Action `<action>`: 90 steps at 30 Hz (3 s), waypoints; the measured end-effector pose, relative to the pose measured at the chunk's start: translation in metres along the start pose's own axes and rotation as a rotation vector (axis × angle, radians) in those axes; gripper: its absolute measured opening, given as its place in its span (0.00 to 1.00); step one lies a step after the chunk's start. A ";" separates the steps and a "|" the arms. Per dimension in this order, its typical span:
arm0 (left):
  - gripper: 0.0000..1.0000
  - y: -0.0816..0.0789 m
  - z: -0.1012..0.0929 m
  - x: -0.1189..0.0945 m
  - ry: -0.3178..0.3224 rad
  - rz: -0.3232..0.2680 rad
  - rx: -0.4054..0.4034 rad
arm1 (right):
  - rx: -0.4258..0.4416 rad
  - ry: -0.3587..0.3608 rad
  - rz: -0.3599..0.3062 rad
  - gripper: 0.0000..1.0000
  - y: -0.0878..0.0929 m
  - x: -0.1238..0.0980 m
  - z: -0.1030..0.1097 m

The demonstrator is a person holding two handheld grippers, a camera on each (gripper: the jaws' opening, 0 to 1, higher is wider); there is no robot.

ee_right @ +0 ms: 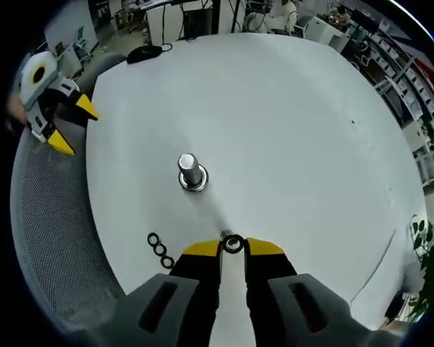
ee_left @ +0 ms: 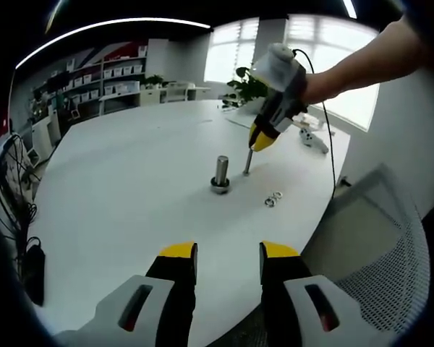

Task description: Place the washer onto the threaded stud by aligning its center hole with the stud, sliding it down to the base, and recovering from edge contact or off-axis alignment until the washer reaches the visible bottom stop.

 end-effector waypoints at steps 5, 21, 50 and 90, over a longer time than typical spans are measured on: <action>0.32 0.000 0.001 0.000 -0.003 0.000 -0.003 | 0.002 -0.004 0.004 0.14 0.000 0.002 0.000; 0.32 0.001 0.001 0.000 -0.004 0.003 -0.008 | 0.022 -0.028 0.022 0.14 0.006 0.013 0.002; 0.32 0.001 0.001 0.000 0.004 0.002 -0.024 | 0.032 -0.080 0.099 0.14 0.022 0.043 0.004; 0.32 0.001 0.001 0.001 0.006 0.006 -0.027 | 0.094 -0.062 0.094 0.20 0.027 0.051 0.004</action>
Point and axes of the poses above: the point that each gripper's makers call its tool centre point, and the gripper's own axes: x roughly forward along the fingers, z roughly to its left, y roughly out of its underside, the point moved 3 cm from there along -x, roughly backward along the fingers, and after that the axes turned 6 degrees about -x, right-handed, at the moved point
